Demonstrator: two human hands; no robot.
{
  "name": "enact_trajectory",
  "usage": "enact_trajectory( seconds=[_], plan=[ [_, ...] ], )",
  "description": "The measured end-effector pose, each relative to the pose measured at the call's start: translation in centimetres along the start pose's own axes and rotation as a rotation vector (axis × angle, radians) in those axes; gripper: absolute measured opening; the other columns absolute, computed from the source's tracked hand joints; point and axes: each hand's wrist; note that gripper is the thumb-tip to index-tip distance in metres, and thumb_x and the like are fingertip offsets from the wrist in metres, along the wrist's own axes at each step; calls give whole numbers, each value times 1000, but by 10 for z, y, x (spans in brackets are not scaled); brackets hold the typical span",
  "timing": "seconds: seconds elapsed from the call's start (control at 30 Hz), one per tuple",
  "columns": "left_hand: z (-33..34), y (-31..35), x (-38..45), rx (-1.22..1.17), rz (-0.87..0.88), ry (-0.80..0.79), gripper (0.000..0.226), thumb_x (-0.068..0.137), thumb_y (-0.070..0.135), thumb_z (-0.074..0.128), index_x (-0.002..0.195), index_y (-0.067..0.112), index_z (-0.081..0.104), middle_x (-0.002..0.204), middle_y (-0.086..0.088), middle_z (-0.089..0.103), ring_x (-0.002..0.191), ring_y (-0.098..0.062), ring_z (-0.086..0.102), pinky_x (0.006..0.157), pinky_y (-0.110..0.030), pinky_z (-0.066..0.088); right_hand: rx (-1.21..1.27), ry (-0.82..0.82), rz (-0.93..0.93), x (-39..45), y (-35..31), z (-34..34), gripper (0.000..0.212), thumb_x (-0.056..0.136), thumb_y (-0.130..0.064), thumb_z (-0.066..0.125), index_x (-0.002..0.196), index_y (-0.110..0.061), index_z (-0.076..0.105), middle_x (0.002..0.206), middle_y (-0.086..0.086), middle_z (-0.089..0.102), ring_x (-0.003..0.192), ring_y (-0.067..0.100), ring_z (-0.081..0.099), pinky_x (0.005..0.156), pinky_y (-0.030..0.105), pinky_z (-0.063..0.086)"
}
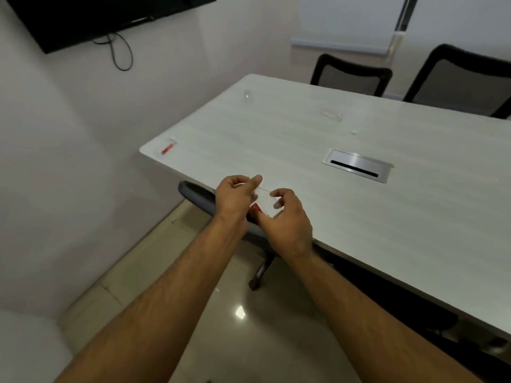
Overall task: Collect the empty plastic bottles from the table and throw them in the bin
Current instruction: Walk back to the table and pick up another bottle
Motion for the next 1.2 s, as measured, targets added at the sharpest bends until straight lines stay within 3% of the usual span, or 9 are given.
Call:
enact_trajectory(
  seconds=[0.13,0.27,0.37,0.5,0.63,0.73,0.87,1.03,1.2],
  plan=[
    [-74,32,25,-110,-29,7,24,79,13,81,85,15,59,84,-4,66,72,-20,61,66,-35,54,-22,-2,-91,-10,-51,66,57,72,-68,69,116,-35,53,99,-14,58,79,10,63,62,29,53],
    [-161,75,66,-101,-40,-69,16,85,9,75,98,7,67,92,-8,70,83,-20,67,64,-30,57,270,-174,67,-4,-97,141,55,69,-64,78,109,-32,61,97,-10,68,83,13,70,68,34,60],
    [-214,106,95,-56,-73,-164,13,89,7,68,102,5,68,88,-8,71,82,-20,68,77,-33,58,673,-427,317,5,-132,187,46,79,-47,79,103,-9,72,90,12,73,76,24,69,67,37,58],
    [-261,137,136,-35,-134,-357,22,92,10,63,112,5,68,94,-6,74,83,-17,70,82,-32,57,966,-795,522,24,-157,219,43,93,-50,59,105,-11,71,77,6,66,59,19,62,51,28,50],
    [-273,137,186,52,-72,-250,22,94,9,63,114,3,68,94,-8,74,85,-19,70,77,-29,58,563,-528,292,60,-157,270,47,83,-56,72,98,-12,73,85,7,75,73,23,71,65,36,58],
    [-273,135,240,79,-45,-178,22,92,12,67,112,4,71,98,-11,75,89,-22,70,87,-35,57,363,-358,171,98,-156,311,48,78,-61,73,102,-19,74,90,0,78,82,19,75,73,37,63],
    [-274,144,308,17,-130,-232,18,94,8,62,109,4,70,94,-8,75,83,-17,70,87,-32,54,430,-473,277,156,-157,344,46,81,-57,73,88,-12,77,81,6,76,75,24,73,74,42,60],
    [-257,158,392,-2,-176,-242,26,95,7,61,118,-2,67,99,-10,74,83,-16,71,96,-36,52,743,-727,566,235,-160,376,46,91,-53,64,96,-7,70,73,7,69,59,20,66,52,28,53],
    [-247,162,478,87,-173,-185,23,97,11,59,117,3,68,100,-10,75,85,-19,71,85,-33,56,610,-595,589,295,-163,417,48,89,-57,64,100,-12,73,89,11,74,72,25,68,66,35,58]
  ],
)
Point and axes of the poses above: each hand's wrist, its own x-axis towards the middle knuckle, its own z-axis out of the palm, y = z × x
